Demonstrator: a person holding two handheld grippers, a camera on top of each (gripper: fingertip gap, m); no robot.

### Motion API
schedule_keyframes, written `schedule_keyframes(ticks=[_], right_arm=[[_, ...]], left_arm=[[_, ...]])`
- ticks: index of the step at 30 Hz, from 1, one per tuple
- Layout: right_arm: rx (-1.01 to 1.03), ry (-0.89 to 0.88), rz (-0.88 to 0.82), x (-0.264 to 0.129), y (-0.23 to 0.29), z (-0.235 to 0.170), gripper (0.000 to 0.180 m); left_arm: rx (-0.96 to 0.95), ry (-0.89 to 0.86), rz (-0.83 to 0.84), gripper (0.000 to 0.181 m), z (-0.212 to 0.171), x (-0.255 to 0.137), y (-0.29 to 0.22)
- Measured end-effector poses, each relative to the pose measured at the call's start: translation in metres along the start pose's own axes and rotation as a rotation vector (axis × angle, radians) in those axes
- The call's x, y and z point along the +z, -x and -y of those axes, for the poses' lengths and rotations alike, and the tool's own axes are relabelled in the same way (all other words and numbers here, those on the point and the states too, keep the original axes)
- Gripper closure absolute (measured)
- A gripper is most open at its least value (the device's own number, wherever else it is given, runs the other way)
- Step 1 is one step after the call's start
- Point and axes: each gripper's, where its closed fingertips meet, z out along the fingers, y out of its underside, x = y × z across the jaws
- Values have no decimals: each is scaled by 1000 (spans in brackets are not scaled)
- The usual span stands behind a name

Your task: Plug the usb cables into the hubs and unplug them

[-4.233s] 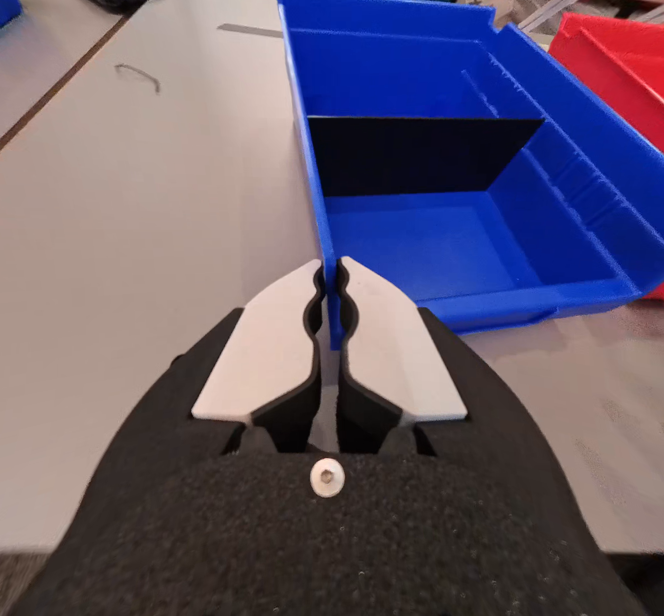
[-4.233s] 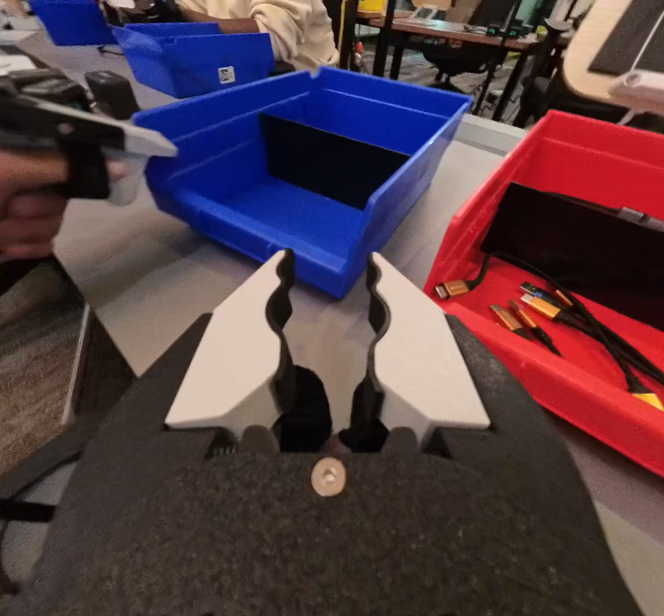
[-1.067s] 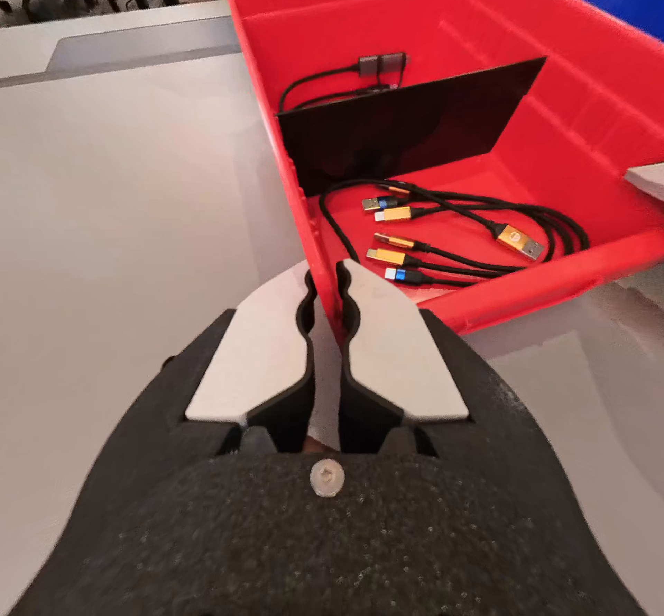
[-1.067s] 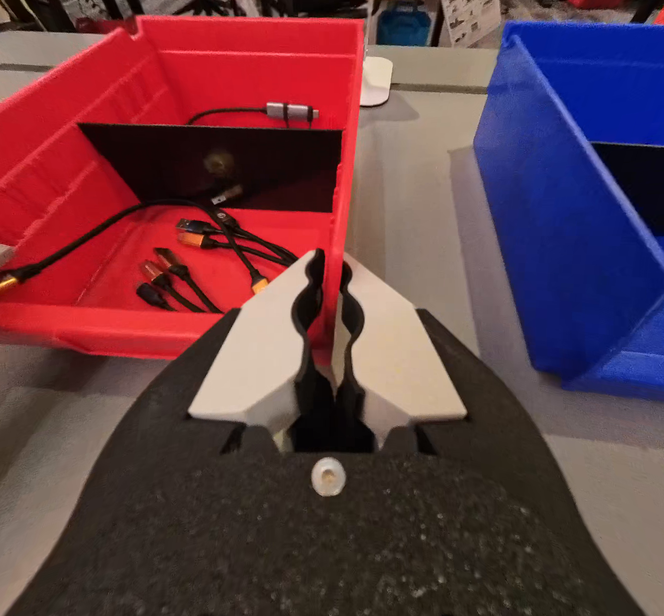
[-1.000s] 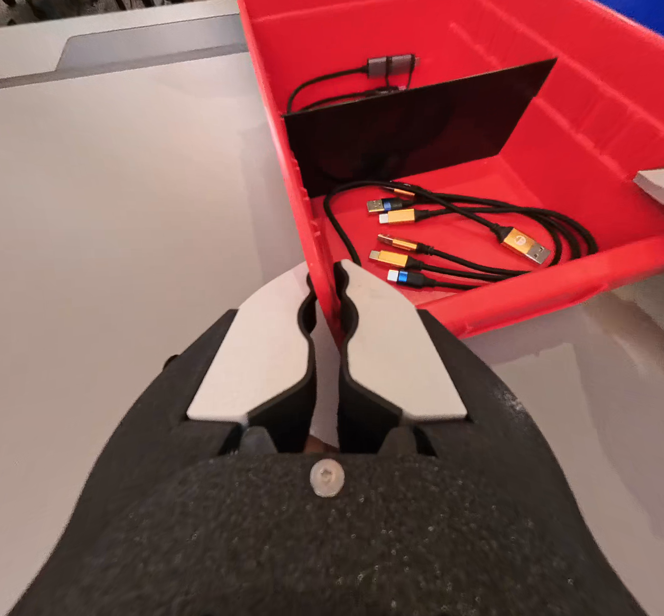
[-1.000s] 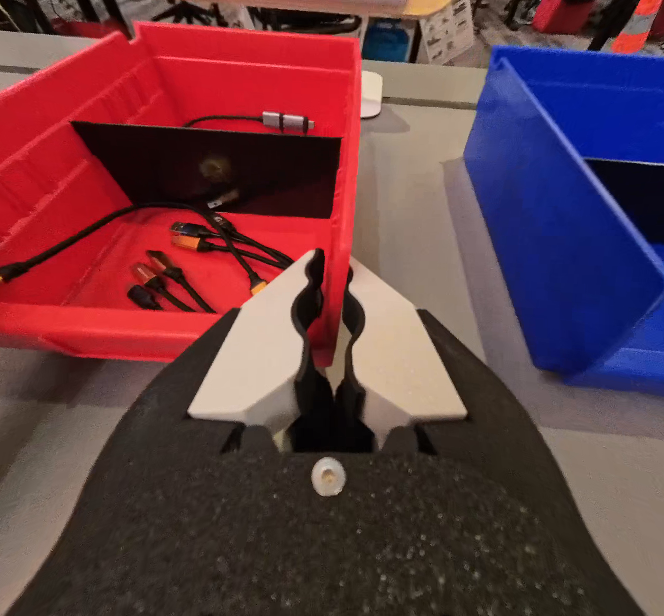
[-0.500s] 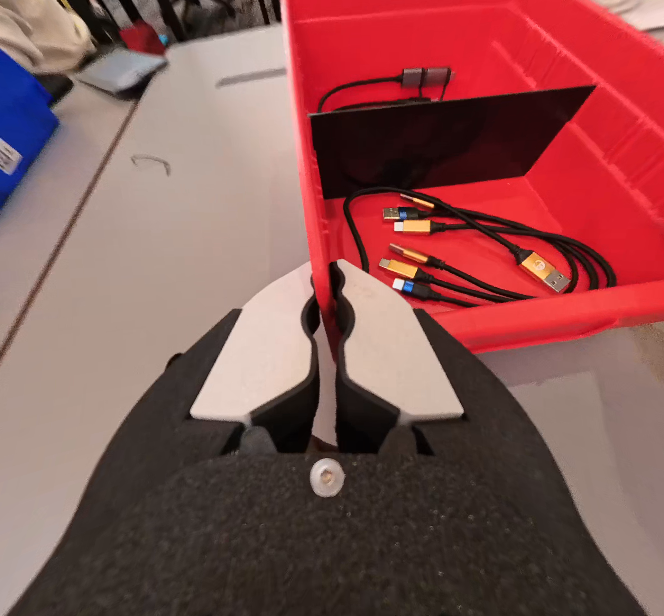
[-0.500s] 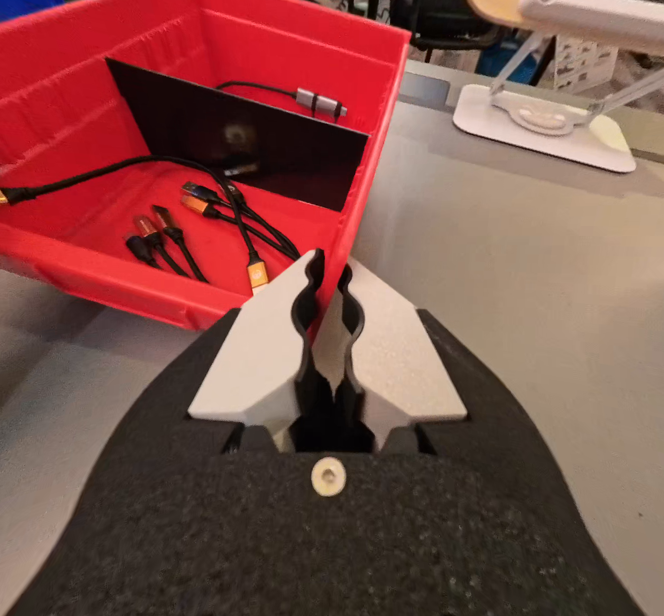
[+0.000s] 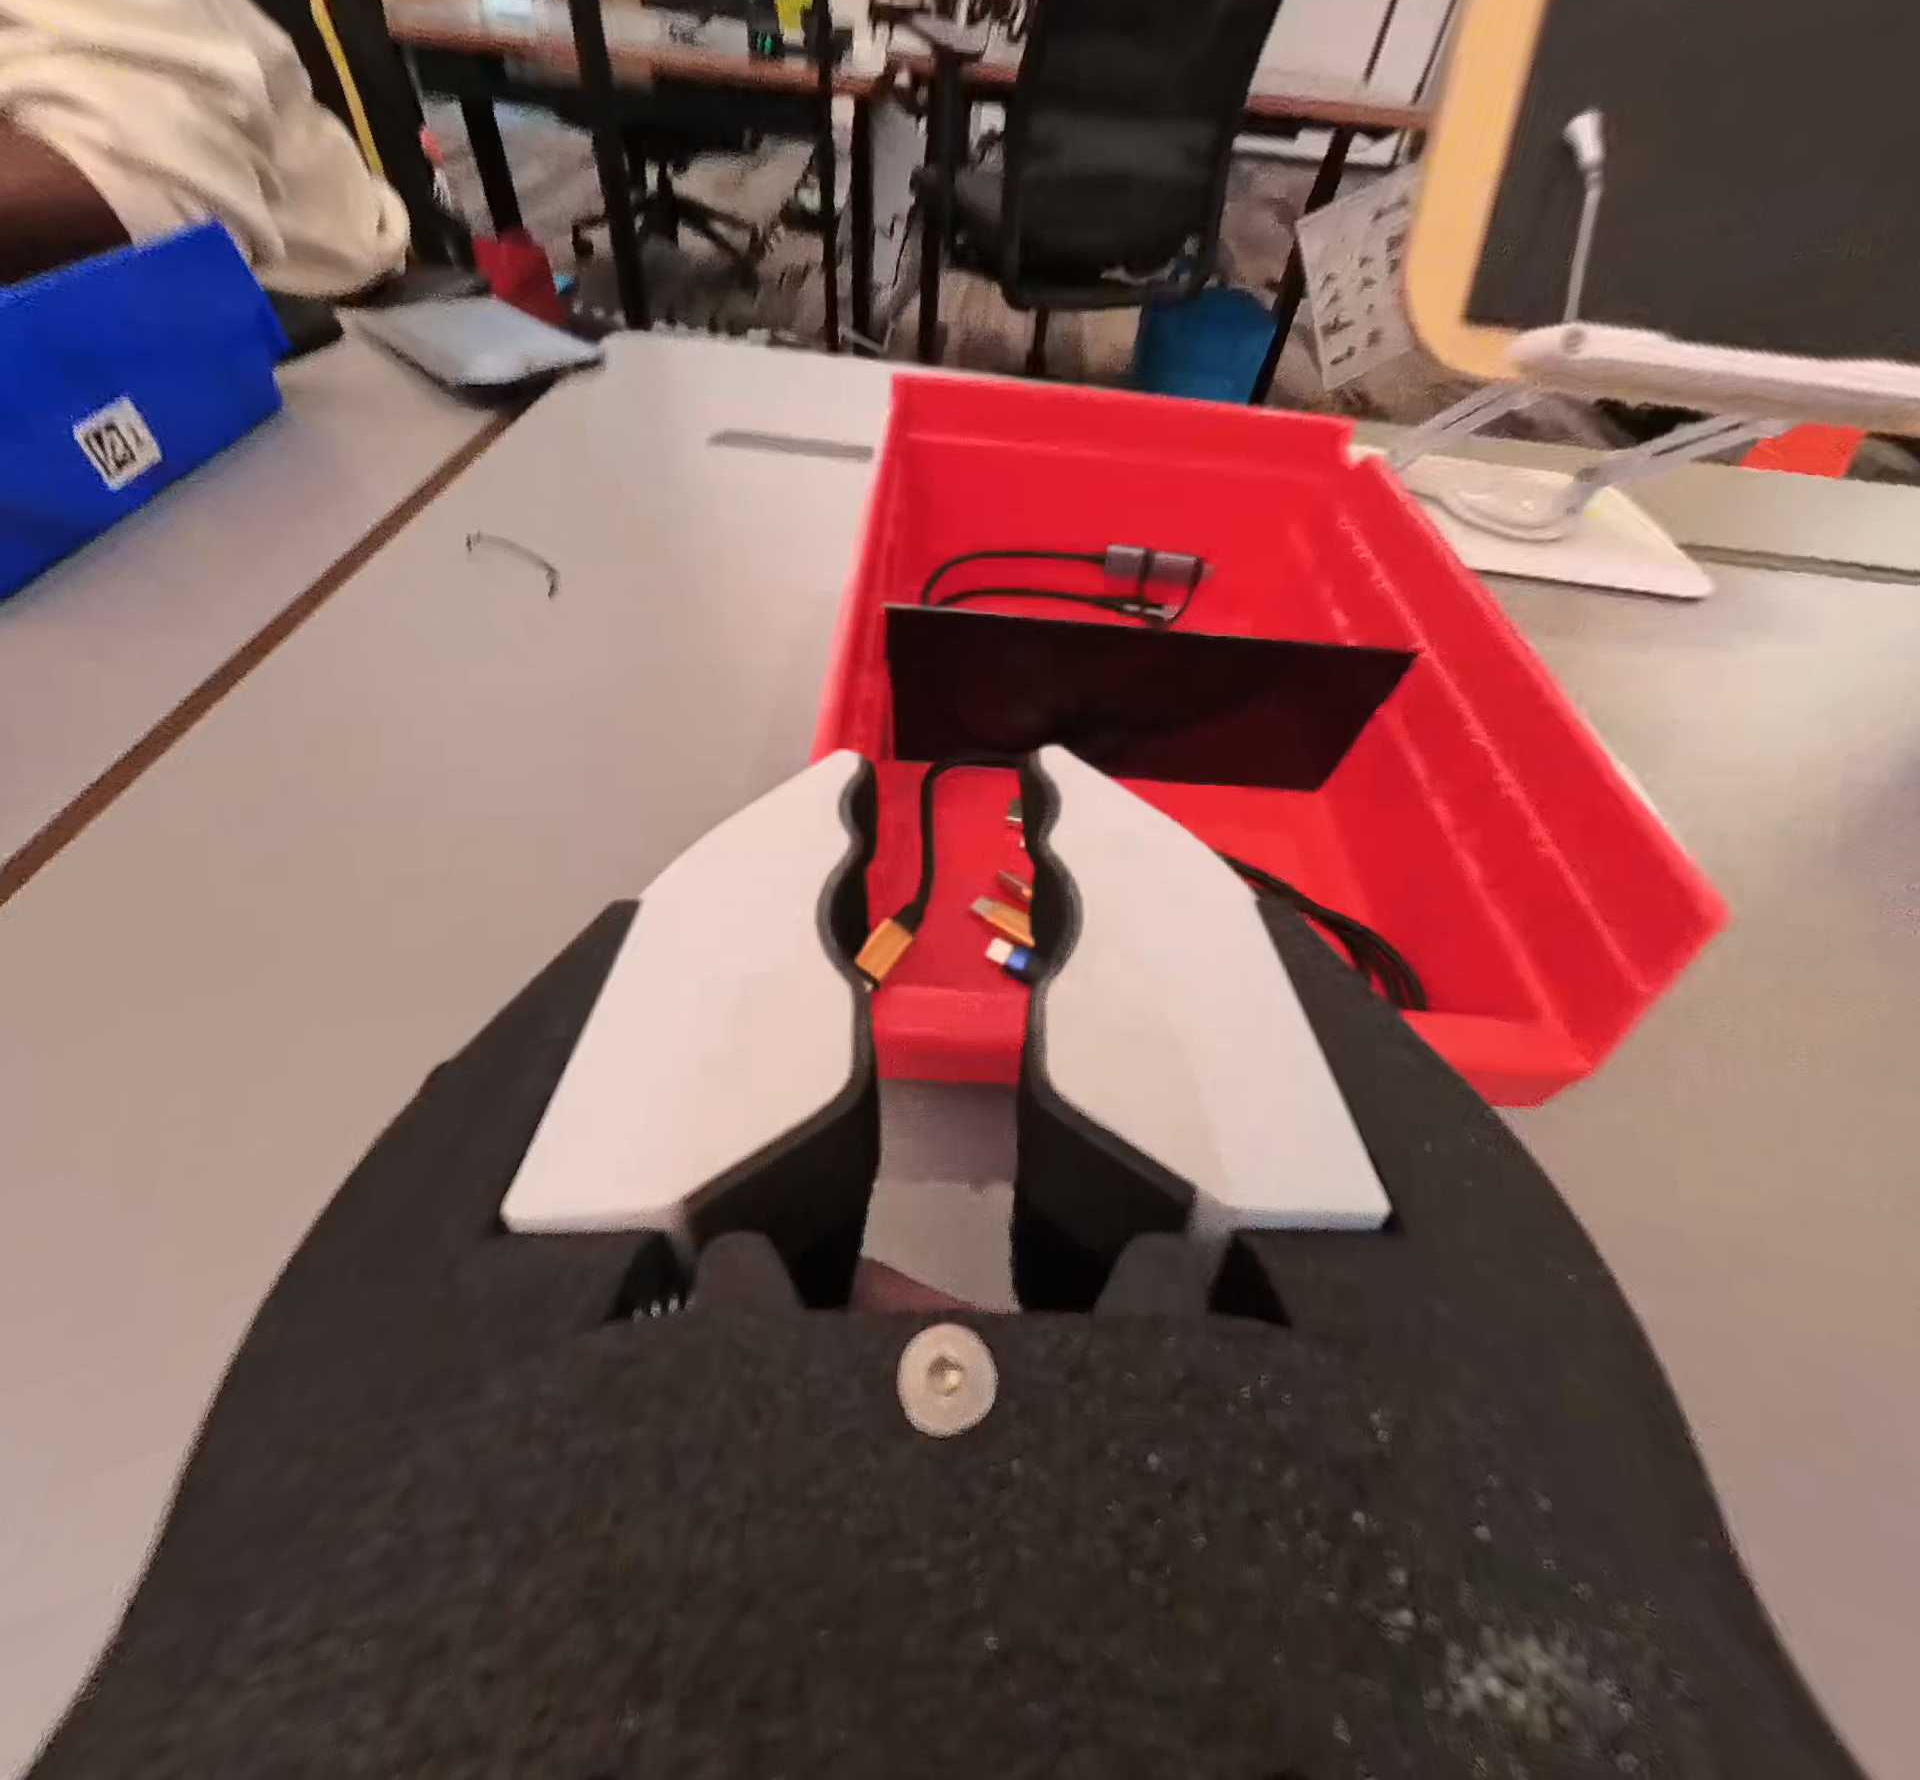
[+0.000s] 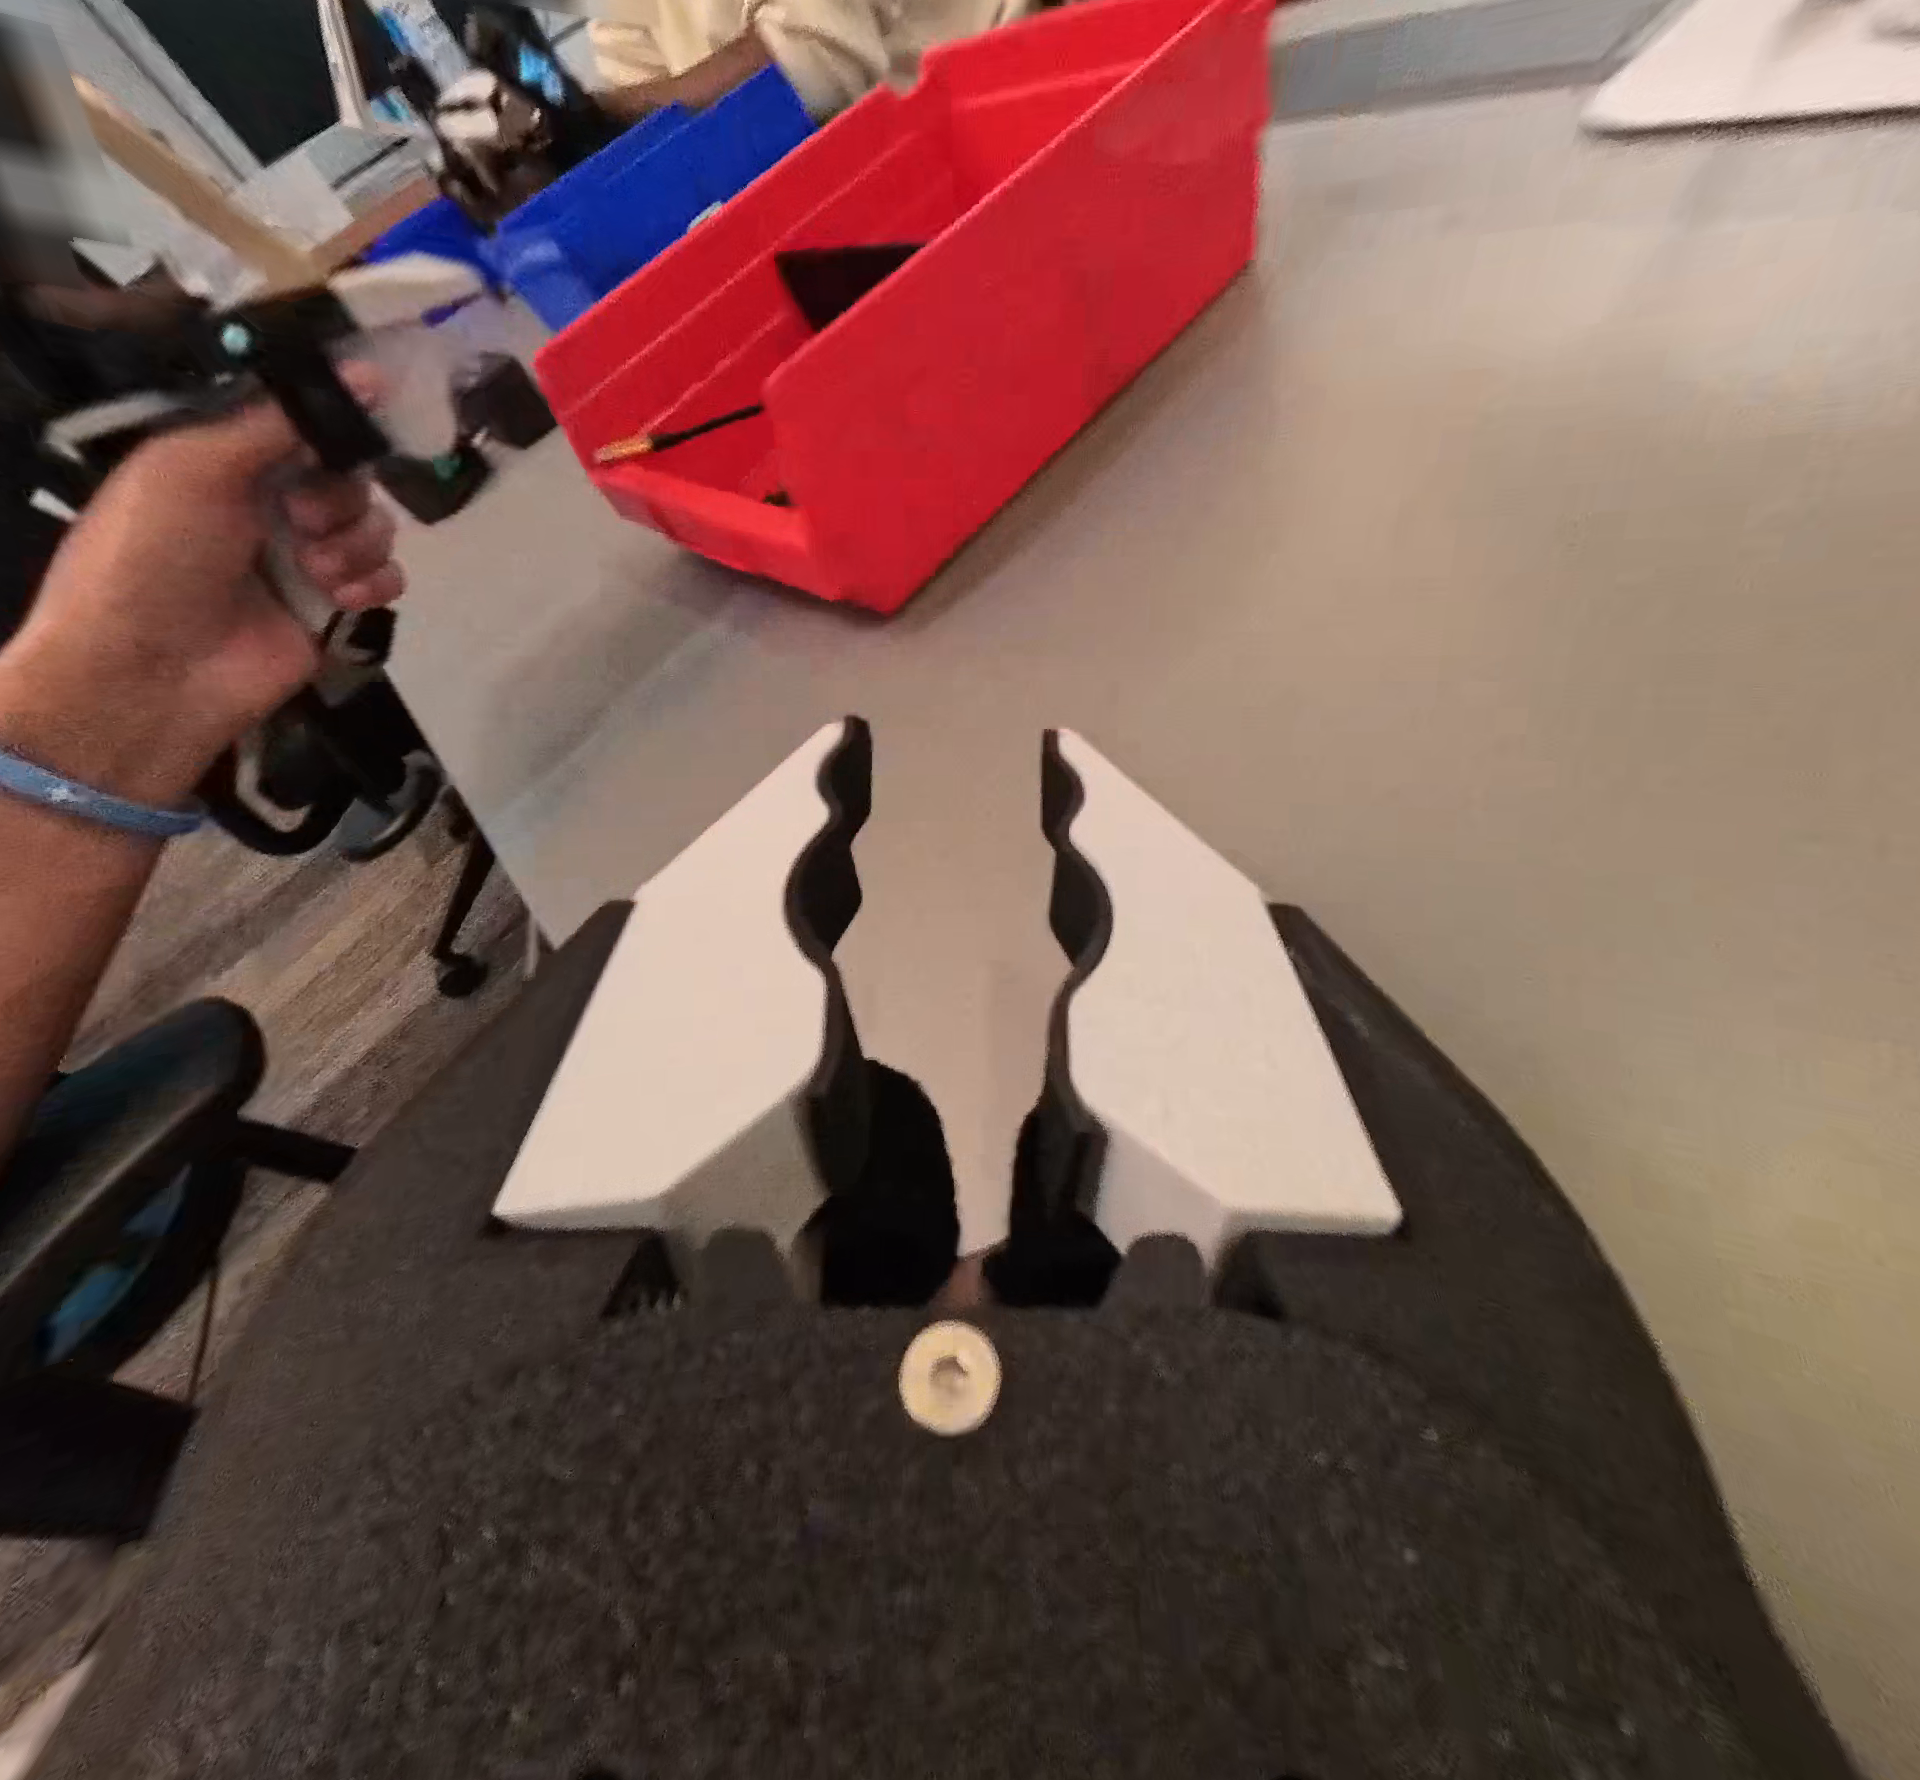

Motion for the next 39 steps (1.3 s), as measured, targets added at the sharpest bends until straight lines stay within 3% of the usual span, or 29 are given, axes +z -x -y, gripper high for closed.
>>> schedule_keyframes(ticks=[5,8,11,15,23,27,32,35,39], right_arm=[[40,-236,-331,-142,-147,50,141],[5,-301,-631,-220,-229,34,139],[-13,-238,-766,-254,-265,12,138],[-107,-195,-829,-254,-267,7,143],[-99,-250,-737,-229,-254,28,149],[-144,-262,-731,-218,-245,38,149],[-245,-266,-593,-195,-215,50,151],[-264,-266,-496,-185,-198,54,151],[-222,-278,-397,-176,-183,53,150]], left_arm=[[16,37,-51,156,-34,-10,-35],[-53,105,-144,157,-61,-4,-63],[11,117,-183,157,-63,4,-81],[120,76,-188,157,-55,15,-92],[131,52,-312,156,-54,21,-112],[112,84,-539,155,-23,17,-135],[501,422,-908,145,14,40,-145],[840,614,-898,146,15,104,-125],[1161,961,-826,144,-18,187,-86]])
